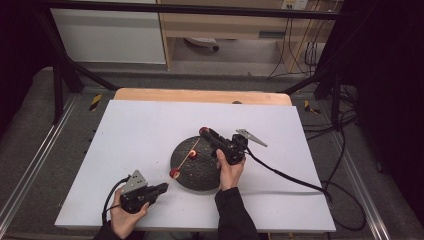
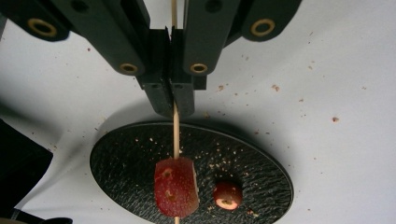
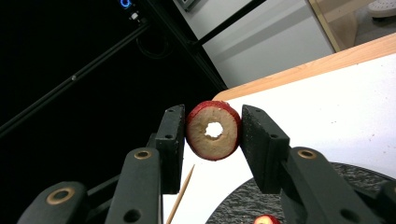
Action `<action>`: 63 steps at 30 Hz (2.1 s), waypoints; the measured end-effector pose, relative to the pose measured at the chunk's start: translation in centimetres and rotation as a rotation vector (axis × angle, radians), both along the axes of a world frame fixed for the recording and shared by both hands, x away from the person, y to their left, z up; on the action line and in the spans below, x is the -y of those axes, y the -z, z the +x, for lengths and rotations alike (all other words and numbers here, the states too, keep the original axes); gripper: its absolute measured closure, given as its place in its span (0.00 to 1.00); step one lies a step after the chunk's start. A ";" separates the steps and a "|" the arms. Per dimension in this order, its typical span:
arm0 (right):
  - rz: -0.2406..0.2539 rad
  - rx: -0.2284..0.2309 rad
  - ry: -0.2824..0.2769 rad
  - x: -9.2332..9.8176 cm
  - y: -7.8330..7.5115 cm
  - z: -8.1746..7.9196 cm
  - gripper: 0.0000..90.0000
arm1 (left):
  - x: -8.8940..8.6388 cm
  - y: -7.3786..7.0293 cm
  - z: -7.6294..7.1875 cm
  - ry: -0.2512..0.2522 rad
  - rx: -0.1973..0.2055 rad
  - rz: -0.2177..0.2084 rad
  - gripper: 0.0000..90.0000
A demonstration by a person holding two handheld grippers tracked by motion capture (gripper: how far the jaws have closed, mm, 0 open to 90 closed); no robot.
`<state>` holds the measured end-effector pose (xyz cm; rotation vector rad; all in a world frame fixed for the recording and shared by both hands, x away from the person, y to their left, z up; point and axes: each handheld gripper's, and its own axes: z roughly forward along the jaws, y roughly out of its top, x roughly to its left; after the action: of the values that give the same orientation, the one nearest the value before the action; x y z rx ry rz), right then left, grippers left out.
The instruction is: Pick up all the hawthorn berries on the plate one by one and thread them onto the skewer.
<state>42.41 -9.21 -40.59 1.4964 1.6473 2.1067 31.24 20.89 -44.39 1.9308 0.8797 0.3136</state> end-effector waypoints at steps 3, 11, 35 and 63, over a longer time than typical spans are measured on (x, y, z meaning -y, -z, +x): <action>0.007 0.011 0.004 -0.1 0.2 -0.1 0.68 | 0.2 0.0 0.0 0.004 0.002 0.000 0.98; 0.020 0.019 0.000 -0.3 0.4 -0.3 0.68 | 0.4 0.1 0.0 0.002 0.005 0.001 0.98; 0.026 0.031 0.005 -0.3 0.5 -0.6 0.68 | 0.8 0.1 -0.3 -0.025 0.020 0.002 0.98; 0.045 0.021 -0.024 -0.8 1.0 -1.5 0.69 | 3.4 -1.5 1.3 -0.050 0.014 -0.037 0.98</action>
<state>40.86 -8.44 -41.64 1.4695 1.6298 2.1784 32.52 17.52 -42.85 1.8721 0.9196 0.3379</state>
